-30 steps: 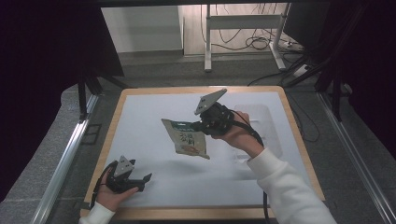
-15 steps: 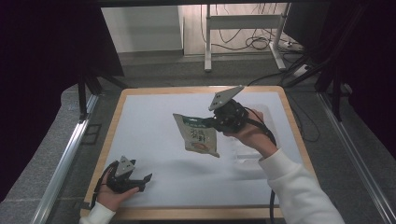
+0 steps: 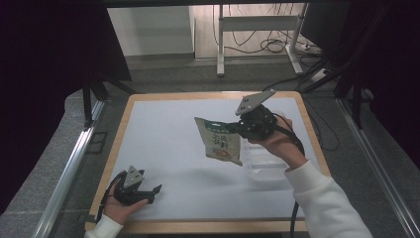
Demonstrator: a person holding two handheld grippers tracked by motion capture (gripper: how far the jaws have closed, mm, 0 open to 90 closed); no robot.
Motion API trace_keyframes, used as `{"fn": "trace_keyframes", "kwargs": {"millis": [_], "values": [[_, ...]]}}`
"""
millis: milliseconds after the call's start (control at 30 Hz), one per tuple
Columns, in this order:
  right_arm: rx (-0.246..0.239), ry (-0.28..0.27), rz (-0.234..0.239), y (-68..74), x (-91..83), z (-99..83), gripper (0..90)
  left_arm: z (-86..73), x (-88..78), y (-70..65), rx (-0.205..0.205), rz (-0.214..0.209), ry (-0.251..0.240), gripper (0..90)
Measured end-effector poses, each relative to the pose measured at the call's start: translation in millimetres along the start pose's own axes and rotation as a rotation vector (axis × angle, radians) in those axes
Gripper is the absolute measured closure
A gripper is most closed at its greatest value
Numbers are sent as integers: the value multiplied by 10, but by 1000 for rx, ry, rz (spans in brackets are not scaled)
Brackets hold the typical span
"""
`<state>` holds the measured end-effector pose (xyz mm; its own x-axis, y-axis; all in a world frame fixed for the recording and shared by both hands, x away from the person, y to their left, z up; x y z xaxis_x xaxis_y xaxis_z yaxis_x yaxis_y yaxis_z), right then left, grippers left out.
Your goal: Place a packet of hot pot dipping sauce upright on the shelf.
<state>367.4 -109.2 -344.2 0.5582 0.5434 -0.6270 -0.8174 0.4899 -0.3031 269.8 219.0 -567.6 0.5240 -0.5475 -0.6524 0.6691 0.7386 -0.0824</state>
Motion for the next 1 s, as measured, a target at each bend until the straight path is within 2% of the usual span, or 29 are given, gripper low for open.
{"fn": "trace_keyframes", "kwargs": {"millis": [633,1000], "values": [[9,-2,-51,-155,-239,-66,899,0,3,-3,-1,-2,0,161],[18,-2,-71,-244,-363,-170,899,0,8,-4,-1,0,2,161]]}}
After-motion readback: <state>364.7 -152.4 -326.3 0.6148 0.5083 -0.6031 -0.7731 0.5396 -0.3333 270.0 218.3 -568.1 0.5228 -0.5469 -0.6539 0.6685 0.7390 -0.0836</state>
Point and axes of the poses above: each handheld gripper's, and its own axes: x roughly forward along the jaws, z roughly out of its top, y roughly to its left, the point moved 4 cm from there along x, roughly forward along the jaws, and after that the axes turned 12 degrees about -z, right-handed, at the moved point
